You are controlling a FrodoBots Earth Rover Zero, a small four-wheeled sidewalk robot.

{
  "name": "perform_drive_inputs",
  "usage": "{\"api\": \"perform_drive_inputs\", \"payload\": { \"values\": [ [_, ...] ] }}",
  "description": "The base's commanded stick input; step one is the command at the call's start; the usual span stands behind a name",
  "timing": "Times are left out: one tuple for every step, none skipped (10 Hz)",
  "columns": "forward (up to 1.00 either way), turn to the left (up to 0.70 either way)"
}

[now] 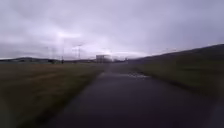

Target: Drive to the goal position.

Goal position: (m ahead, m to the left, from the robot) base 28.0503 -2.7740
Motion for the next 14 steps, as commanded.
{"api": "perform_drive_inputs", "payload": {
  "values": [
    [1.00,0.00],
    [1.00,0.00],
    [1.00,0.00],
    [1.00,0.00],
    [1.00,0.00],
    [1.00,0.00],
    [1.00,0.00],
    [1.00,0.00],
    [1.00,0.00],
    [1.00,0.00],
    [1.00,0.00],
    [1.00,0.00],
    [1.00,0.00],
    [1.00,0.00]
  ]
}}
